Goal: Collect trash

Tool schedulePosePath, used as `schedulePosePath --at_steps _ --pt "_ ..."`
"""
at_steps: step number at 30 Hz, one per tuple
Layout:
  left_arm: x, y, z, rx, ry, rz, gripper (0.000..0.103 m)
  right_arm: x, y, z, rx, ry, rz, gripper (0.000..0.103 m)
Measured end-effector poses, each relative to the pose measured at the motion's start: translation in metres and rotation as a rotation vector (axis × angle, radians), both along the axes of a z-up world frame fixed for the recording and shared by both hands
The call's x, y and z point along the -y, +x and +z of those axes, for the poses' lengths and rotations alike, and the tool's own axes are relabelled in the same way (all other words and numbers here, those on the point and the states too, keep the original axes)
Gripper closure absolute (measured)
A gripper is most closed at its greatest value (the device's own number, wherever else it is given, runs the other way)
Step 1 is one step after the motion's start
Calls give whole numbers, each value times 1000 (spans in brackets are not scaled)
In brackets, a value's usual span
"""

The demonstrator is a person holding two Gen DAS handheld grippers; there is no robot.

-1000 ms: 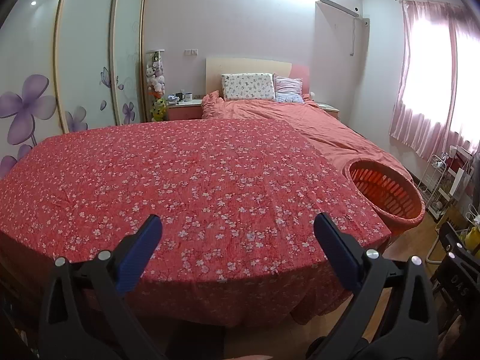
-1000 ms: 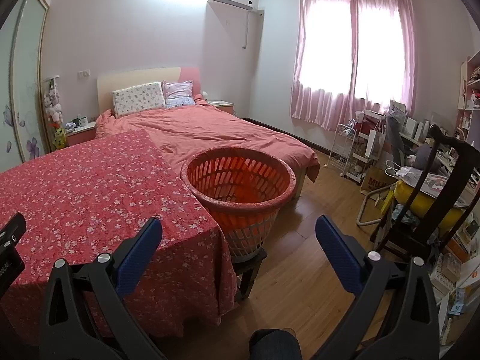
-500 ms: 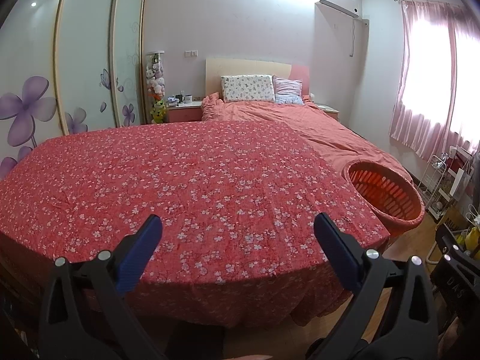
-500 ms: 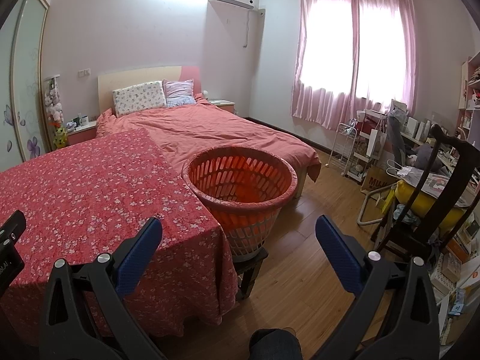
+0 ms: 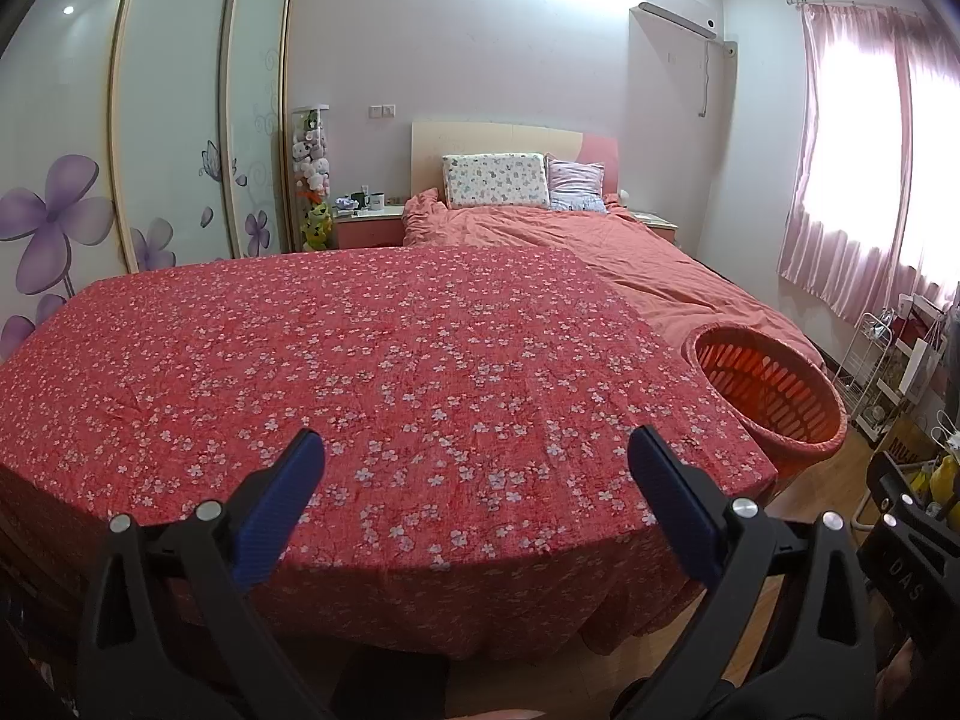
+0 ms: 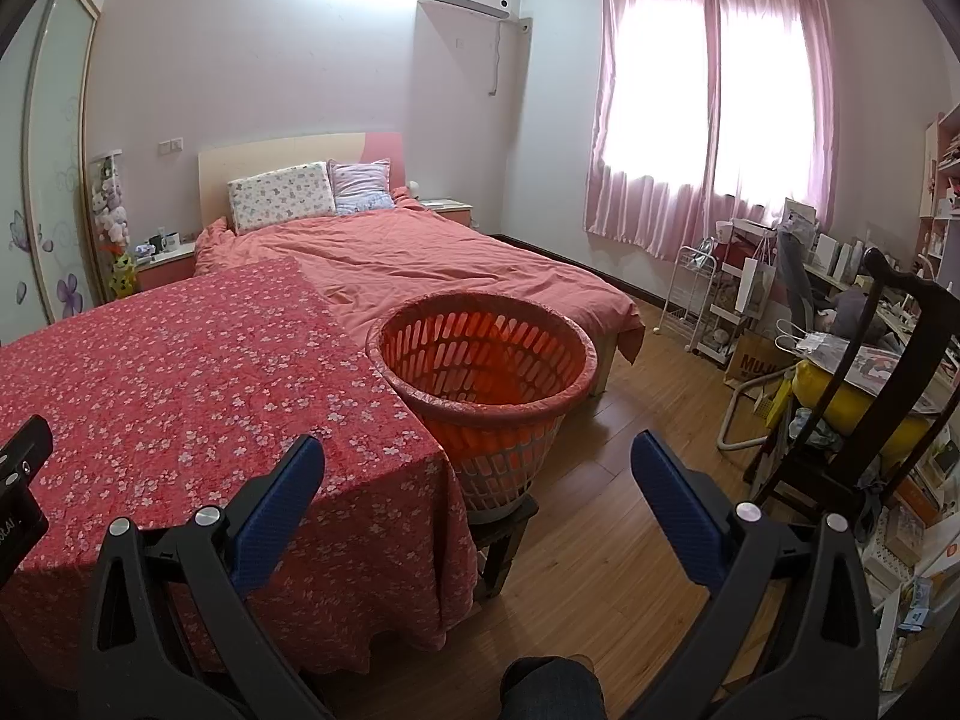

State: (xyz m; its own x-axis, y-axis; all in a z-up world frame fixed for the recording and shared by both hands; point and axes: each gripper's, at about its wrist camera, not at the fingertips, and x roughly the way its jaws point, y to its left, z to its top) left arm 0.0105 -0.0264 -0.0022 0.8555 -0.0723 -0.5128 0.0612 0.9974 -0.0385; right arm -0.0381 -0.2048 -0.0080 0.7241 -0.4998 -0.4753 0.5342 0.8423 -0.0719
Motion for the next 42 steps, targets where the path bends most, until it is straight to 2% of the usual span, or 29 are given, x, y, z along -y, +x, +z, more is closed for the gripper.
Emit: schedulePosePath --at_steps 42 --pt "1 -2 0 4 14 6 4 2 0 0 1 1 0 2"
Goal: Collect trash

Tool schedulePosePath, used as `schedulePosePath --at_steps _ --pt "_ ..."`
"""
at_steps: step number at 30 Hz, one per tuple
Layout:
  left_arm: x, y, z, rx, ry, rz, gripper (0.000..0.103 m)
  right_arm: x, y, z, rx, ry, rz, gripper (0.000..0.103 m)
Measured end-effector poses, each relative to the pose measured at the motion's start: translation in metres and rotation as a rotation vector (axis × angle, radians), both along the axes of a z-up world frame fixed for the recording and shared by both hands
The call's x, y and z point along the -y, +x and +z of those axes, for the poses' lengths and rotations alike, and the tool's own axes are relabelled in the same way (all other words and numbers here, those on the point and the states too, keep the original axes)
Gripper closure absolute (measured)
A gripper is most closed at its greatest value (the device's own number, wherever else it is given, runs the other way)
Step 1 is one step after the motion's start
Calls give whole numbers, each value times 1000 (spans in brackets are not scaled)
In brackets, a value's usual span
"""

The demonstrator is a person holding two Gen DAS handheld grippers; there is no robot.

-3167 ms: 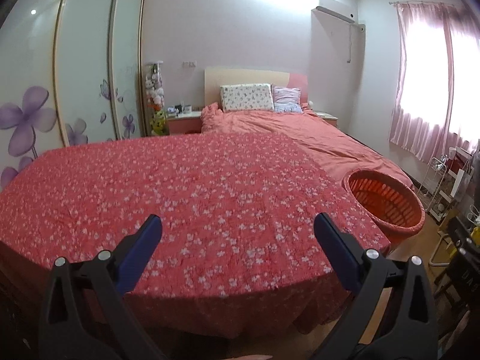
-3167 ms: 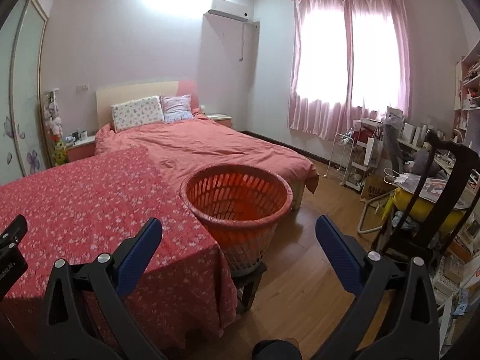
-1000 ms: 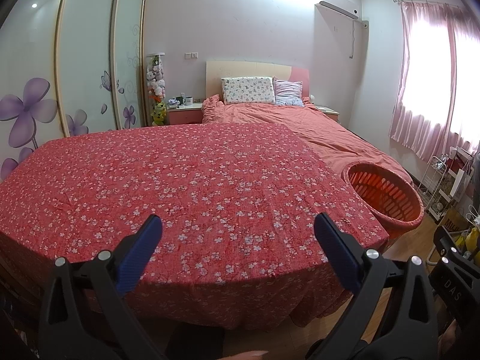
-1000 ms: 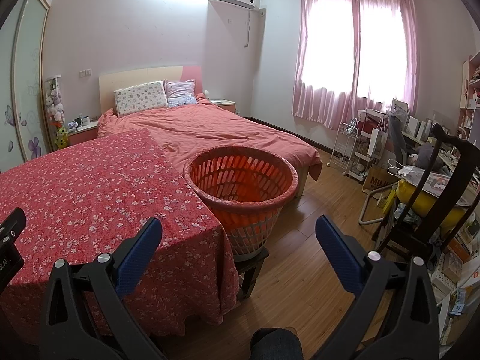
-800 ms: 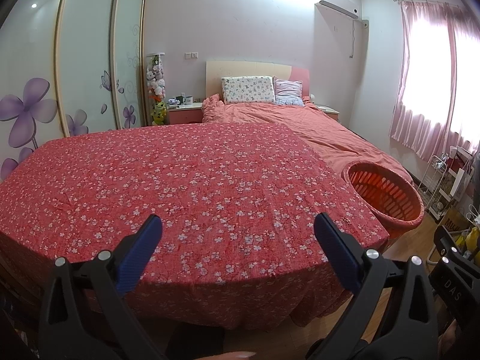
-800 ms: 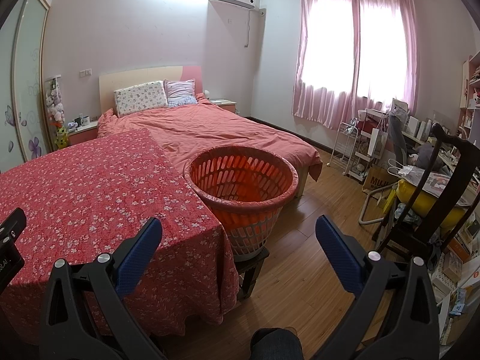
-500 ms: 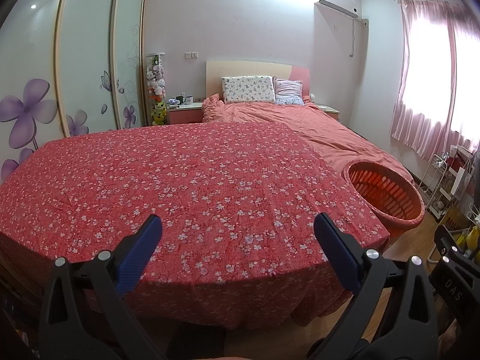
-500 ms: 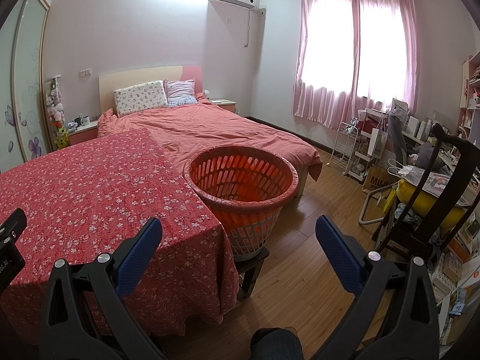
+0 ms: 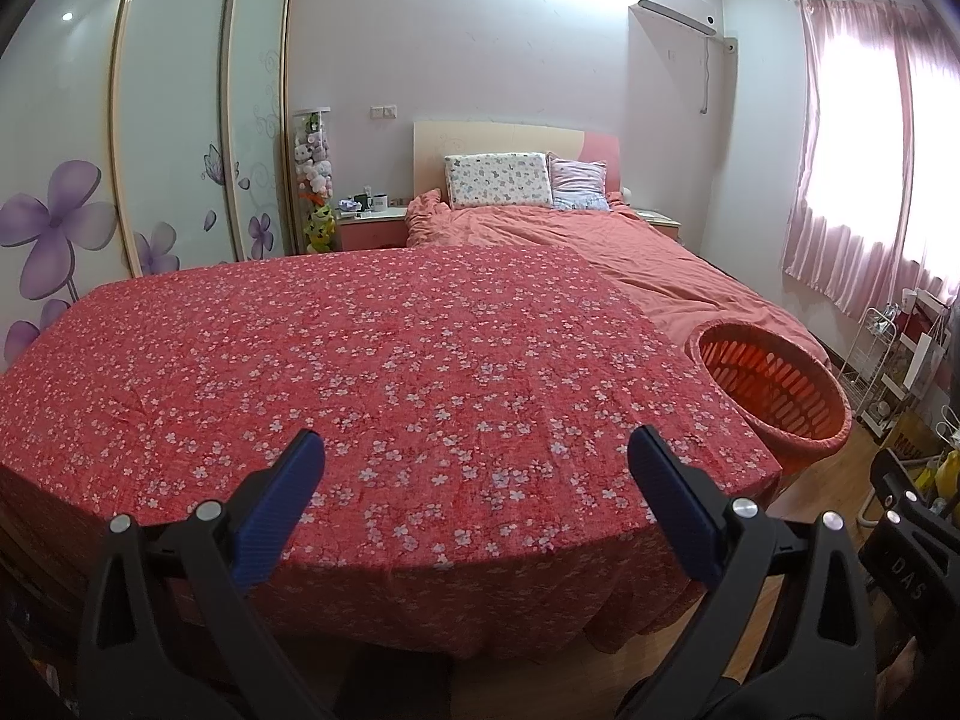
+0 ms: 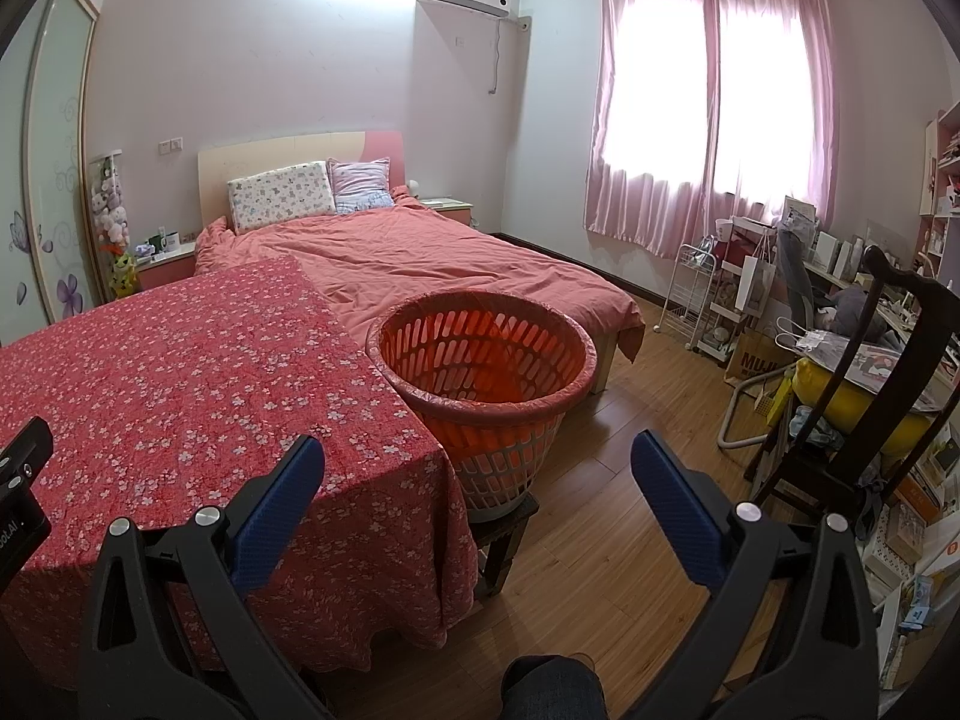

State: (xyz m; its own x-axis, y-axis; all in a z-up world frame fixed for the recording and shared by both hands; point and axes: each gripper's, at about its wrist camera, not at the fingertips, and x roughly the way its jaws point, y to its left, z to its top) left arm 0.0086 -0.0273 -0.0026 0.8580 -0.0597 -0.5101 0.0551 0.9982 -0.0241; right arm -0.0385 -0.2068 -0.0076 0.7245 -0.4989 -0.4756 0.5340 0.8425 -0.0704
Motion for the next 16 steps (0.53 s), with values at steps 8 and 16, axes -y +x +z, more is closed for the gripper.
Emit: schedulePosePath --at_steps 8,16 --pt "0 -1 0 -1 -2 -3 4 -1 0 0 0 1 -1 2" --pt "-1 -1 0 -1 -1 -4 4 0 0 0 0 1 0 2"
